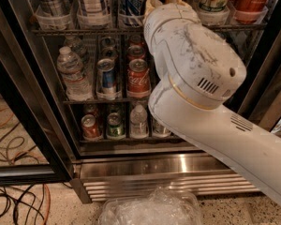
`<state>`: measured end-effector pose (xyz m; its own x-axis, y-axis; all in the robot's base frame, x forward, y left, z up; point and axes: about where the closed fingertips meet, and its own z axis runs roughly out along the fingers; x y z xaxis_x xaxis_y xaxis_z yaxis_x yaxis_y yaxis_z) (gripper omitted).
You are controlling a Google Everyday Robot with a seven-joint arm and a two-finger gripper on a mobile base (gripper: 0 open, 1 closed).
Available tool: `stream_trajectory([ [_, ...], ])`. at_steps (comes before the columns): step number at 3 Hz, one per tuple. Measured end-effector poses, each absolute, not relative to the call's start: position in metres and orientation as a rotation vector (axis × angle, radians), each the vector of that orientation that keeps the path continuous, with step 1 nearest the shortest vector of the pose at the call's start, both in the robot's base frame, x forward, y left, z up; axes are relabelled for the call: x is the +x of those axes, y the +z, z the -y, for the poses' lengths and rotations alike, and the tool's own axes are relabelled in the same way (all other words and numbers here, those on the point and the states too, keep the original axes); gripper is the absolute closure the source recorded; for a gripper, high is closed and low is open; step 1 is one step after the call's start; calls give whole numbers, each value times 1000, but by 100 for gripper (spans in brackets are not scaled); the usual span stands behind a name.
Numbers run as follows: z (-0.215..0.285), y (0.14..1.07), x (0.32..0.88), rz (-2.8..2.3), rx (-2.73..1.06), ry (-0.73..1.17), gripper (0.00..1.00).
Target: Pick orange can from top shelf of fridge
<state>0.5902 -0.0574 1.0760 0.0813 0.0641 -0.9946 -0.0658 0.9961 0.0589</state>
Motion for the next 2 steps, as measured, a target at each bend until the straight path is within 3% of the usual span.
stream_trajectory([
  [2, 49, 1075, 607, -1505, -42, 127, 53],
])
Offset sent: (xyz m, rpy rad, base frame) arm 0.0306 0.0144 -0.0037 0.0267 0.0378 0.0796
